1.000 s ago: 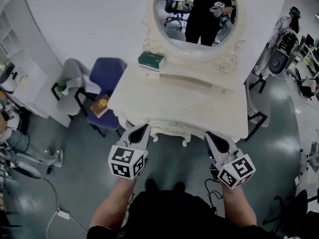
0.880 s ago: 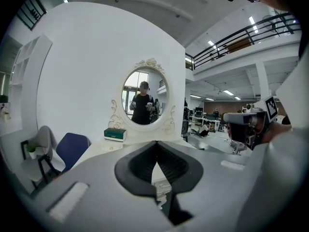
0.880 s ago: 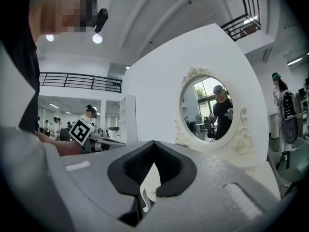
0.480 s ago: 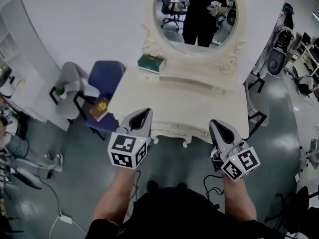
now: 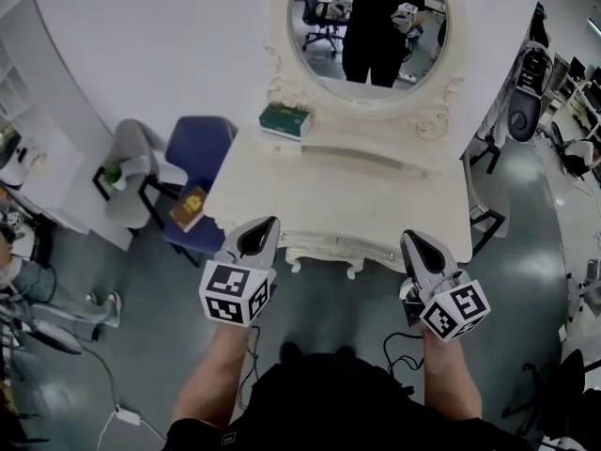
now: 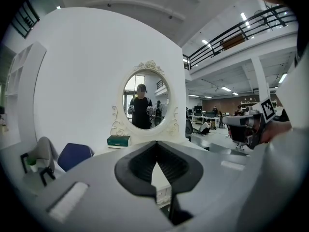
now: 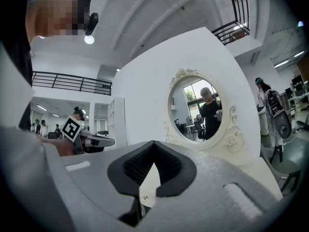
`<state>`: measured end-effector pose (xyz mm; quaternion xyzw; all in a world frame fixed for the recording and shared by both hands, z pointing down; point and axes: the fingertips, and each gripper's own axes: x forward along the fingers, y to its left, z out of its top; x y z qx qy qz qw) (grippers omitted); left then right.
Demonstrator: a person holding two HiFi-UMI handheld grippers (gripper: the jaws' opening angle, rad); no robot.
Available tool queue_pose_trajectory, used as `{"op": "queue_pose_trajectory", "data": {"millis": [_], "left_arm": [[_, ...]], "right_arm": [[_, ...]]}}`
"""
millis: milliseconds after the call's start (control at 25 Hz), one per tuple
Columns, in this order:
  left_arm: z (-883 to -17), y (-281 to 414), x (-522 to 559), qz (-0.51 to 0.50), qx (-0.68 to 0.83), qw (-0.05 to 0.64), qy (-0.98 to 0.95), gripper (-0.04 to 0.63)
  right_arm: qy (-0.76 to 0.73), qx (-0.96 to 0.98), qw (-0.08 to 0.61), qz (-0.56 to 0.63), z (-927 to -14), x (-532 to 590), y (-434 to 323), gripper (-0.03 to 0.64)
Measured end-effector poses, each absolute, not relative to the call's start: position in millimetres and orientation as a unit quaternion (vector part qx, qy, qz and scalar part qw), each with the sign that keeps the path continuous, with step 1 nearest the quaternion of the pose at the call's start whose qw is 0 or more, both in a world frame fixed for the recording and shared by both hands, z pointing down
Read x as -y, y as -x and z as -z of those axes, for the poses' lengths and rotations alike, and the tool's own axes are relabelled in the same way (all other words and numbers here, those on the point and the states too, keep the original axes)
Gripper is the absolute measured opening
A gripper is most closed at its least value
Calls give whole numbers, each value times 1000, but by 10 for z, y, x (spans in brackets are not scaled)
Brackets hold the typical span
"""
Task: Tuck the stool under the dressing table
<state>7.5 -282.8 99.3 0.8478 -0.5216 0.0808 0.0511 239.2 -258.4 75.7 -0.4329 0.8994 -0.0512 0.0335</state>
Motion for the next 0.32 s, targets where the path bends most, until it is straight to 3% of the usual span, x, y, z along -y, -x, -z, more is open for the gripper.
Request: {"op": "queue_pose_trajectory", "data": {"millis": [320], "left_arm": [[-1015, -70, 2912, -74, 521, 65, -848, 18]], "right_arm": [[423, -903, 33, 59, -828, 2610, -2318, 2]]}}
